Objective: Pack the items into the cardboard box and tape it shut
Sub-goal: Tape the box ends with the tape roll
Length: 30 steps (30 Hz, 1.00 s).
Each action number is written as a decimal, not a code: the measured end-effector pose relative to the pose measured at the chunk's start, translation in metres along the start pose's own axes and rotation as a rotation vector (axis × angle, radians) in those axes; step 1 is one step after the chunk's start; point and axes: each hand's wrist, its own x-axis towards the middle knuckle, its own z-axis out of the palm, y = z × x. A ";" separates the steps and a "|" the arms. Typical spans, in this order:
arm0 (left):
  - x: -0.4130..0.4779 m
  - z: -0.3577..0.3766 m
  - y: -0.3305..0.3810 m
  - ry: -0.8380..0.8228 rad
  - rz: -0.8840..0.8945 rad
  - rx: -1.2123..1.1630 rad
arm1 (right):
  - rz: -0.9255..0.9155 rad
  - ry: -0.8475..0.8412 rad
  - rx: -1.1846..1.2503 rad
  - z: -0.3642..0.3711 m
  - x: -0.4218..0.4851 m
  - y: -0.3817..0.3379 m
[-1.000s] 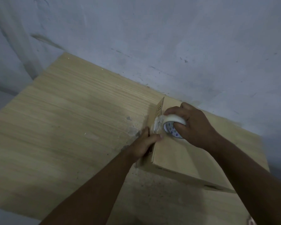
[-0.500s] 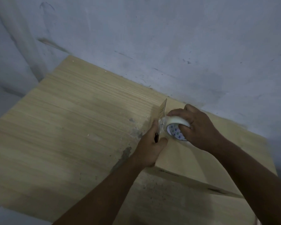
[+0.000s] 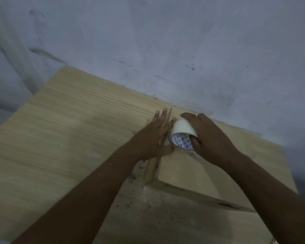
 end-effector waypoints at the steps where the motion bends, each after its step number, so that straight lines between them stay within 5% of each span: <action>1: 0.003 -0.004 -0.004 -0.052 -0.035 0.028 | 0.047 0.042 0.047 0.004 -0.006 0.000; 9: 0.004 -0.010 -0.010 -0.120 -0.168 0.102 | 0.640 0.263 0.077 0.054 -0.025 -0.015; 14: 0.003 -0.012 -0.008 -0.133 -0.172 0.052 | 0.589 0.410 0.303 0.055 -0.030 -0.006; 30: 0.001 -0.021 -0.003 -0.143 -0.169 -0.006 | 0.616 0.503 0.378 0.051 -0.049 0.009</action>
